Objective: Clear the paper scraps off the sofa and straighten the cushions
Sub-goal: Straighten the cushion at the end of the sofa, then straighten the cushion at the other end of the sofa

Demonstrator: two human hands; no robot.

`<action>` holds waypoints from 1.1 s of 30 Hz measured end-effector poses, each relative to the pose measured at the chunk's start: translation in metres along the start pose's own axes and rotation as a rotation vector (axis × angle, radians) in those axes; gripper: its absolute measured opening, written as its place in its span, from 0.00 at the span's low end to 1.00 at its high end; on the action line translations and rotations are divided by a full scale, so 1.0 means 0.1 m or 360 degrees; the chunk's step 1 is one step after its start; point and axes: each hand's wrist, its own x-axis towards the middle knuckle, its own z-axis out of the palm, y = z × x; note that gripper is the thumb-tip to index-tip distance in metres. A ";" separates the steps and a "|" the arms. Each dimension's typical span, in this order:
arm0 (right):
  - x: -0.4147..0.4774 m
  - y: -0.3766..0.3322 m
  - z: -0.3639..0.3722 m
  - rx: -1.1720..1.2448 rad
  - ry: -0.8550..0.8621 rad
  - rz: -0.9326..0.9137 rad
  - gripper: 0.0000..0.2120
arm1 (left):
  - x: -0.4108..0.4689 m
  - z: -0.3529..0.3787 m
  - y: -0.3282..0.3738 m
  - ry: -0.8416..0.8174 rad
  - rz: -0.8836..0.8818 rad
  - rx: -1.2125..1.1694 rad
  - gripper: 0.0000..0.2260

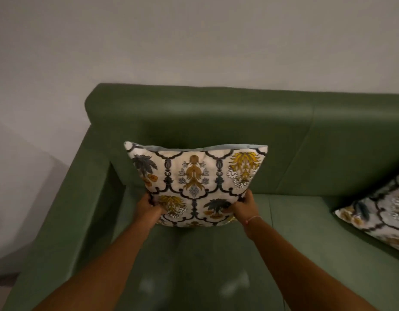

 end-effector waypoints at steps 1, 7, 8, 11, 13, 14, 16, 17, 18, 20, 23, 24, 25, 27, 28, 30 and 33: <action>-0.02 -0.01 -0.07 -0.0027 -0.0045 -0.0013 0.31 | -0.04 0.00 -0.01 -0.0056 -0.0030 0.0219 0.25; -0.20 0.08 -1.00 0.0043 0.0192 -0.0055 0.40 | -0.58 0.59 0.29 -0.0843 -0.0380 0.1069 0.23; -0.24 0.11 -1.29 0.0056 0.0267 -0.0052 0.39 | -0.65 0.85 0.39 -0.0863 -0.0226 0.1104 0.21; -0.31 0.18 -2.24 0.0094 0.0483 -0.0013 0.39 | -0.89 1.78 0.71 -0.0914 0.0196 0.1005 0.24; -0.33 0.22 -2.86 0.0146 0.0668 0.0001 0.40 | -1.06 2.44 0.88 -0.0930 0.0334 0.0873 0.28; -0.33 0.24 -3.18 0.0146 0.0777 0.0001 0.40 | -1.14 2.80 0.97 -0.0911 0.0389 0.0825 0.29; -0.33 0.28 -3.83 0.0150 0.0998 0.0016 0.42 | -1.29 3.55 1.12 -0.0906 0.0470 0.0744 0.34; -0.31 0.28 -4.09 0.0161 0.1078 -0.0001 0.42 | -1.34 3.85 1.20 -0.0912 0.0495 0.0717 0.36; -0.28 0.28 -4.38 0.0182 0.1162 -0.0021 0.42 | -1.39 4.18 1.30 -0.0928 0.0526 0.0712 0.39; -0.20 0.29 -5.00 0.0263 0.1324 -0.0031 0.44 | -1.52 4.83 1.52 -0.0929 0.0606 0.0727 0.43; -0.04 0.25 -5.62 0.0423 0.1410 0.0021 0.47 | -1.61 5.41 1.84 -0.0913 0.0614 0.0725 0.45; 0.03 0.26 -5.83 0.0498 0.1404 0.0058 0.47 | -1.65 5.61 1.92 -0.0915 0.0593 0.0739 0.44; 0.12 0.28 -6.01 0.0561 0.1373 0.0082 0.47 | -1.69 5.79 1.98 -0.0926 0.0570 0.0747 0.44; 0.27 0.34 -6.22 0.0636 0.1243 0.0114 0.47 | -1.73 6.03 2.06 -0.0972 0.0482 0.0679 0.41; 0.31 0.37 -6.27 0.0641 0.1142 0.0145 0.46 | -1.75 6.11 2.07 -0.0997 0.0440 0.0608 0.39; 0.35 0.41 -6.32 0.0645 0.0986 0.0185 0.43 | -1.82 6.23 2.03 -0.0998 0.0391 0.0452 0.37; 0.37 0.41 -6.33 0.0767 0.0901 0.0135 0.37 | -1.93 6.23 1.90 -0.0877 0.0389 0.0205 0.35</action>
